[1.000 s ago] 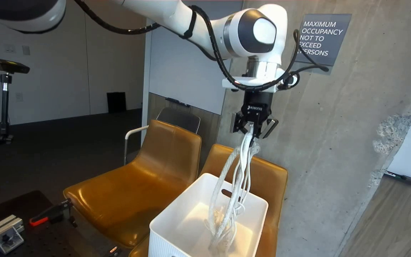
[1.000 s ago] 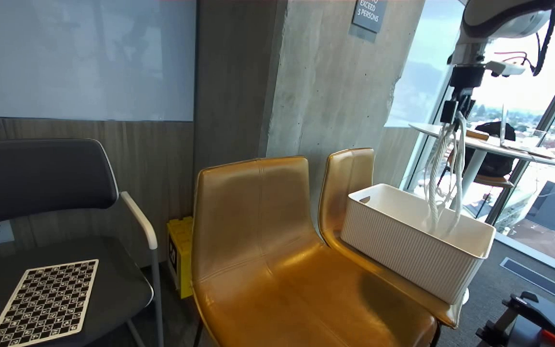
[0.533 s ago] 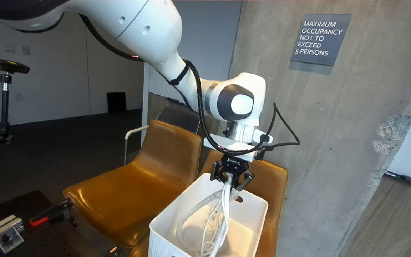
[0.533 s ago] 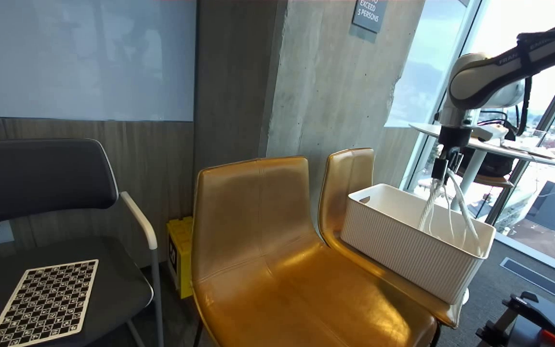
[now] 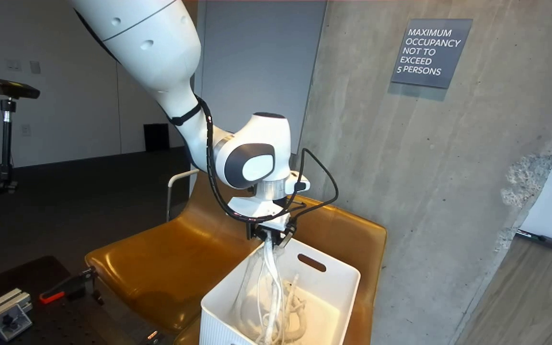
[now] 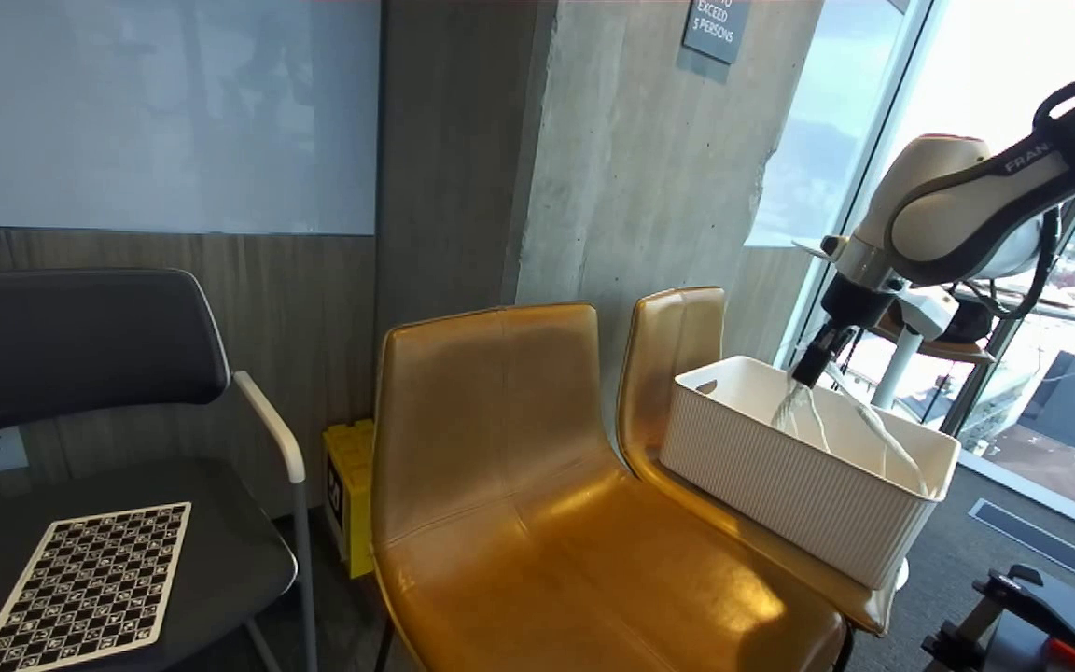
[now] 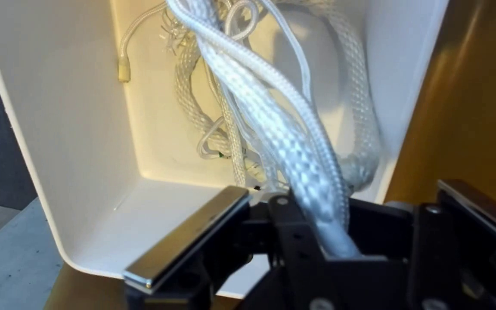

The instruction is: Put the white ropes in the white storage container.

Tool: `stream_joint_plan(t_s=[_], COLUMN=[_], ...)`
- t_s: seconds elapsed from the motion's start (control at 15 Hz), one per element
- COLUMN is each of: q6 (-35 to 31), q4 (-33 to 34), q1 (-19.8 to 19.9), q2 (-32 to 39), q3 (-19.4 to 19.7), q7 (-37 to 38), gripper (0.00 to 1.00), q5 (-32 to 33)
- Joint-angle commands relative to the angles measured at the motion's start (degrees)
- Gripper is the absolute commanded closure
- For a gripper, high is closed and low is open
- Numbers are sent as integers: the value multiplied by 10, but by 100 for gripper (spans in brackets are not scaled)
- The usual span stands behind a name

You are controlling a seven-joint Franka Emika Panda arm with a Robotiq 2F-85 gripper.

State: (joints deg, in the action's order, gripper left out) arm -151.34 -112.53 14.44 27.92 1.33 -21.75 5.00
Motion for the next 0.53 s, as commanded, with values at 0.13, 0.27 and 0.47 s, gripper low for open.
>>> stream_joint_plan(t_s=[0.13, 0.27, 0.47], q6=[-66, -73, -74], q4=[-104, -107, -94], q1=[-6, -1, -6], q2=[-53, -62, -88], q3=[3, 4, 11], q7=[-1, -1, 7], gripper=[73, 59, 38], q5=[-1, -4, -1])
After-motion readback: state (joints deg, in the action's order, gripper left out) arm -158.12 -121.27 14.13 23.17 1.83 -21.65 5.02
